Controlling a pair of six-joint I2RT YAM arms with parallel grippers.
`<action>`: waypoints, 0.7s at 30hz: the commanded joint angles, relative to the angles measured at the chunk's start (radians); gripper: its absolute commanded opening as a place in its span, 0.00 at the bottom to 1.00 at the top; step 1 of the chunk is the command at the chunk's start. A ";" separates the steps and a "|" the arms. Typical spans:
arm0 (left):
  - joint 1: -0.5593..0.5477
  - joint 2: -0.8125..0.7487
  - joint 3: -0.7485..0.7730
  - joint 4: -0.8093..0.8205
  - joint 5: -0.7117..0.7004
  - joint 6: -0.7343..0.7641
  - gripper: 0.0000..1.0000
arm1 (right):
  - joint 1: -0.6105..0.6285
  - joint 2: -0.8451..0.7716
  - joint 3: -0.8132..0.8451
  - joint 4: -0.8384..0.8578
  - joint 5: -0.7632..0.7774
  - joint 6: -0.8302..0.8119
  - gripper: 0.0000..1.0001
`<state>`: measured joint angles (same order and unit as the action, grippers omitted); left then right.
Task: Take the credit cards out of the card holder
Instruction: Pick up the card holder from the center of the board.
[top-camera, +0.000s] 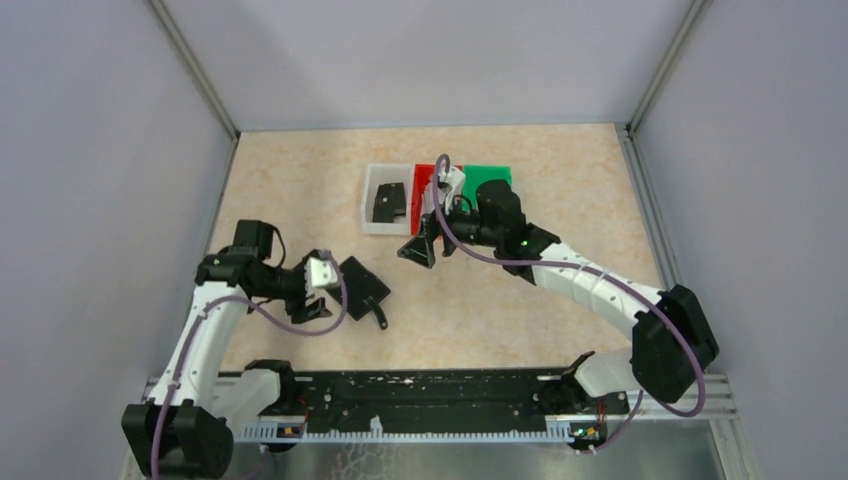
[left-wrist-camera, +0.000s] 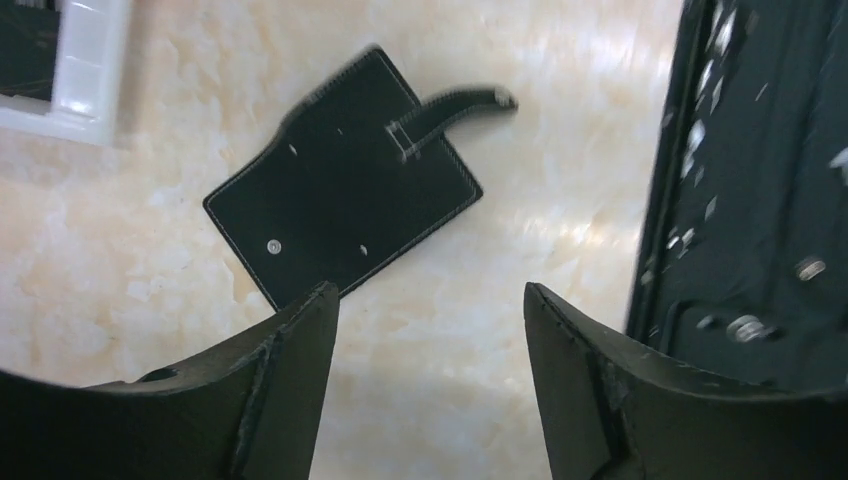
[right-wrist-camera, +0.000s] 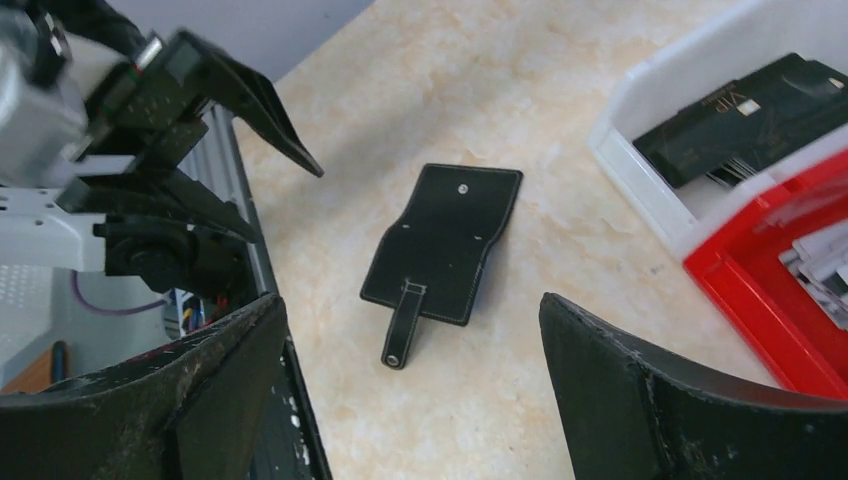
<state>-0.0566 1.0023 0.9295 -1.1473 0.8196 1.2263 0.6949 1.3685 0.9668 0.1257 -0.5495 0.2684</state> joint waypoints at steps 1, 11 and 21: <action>-0.003 -0.094 -0.191 0.196 -0.156 0.438 0.75 | -0.017 -0.060 -0.053 -0.007 0.087 -0.013 0.95; -0.011 -0.167 -0.453 0.512 0.000 0.692 0.75 | -0.019 0.036 -0.127 0.050 0.106 0.152 0.90; -0.068 -0.080 -0.570 0.602 -0.014 0.895 0.73 | -0.018 0.062 -0.171 0.117 0.090 0.219 0.87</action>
<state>-0.0967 0.8524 0.3584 -0.6159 0.7864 1.9984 0.6849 1.4410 0.7940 0.1555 -0.4530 0.4580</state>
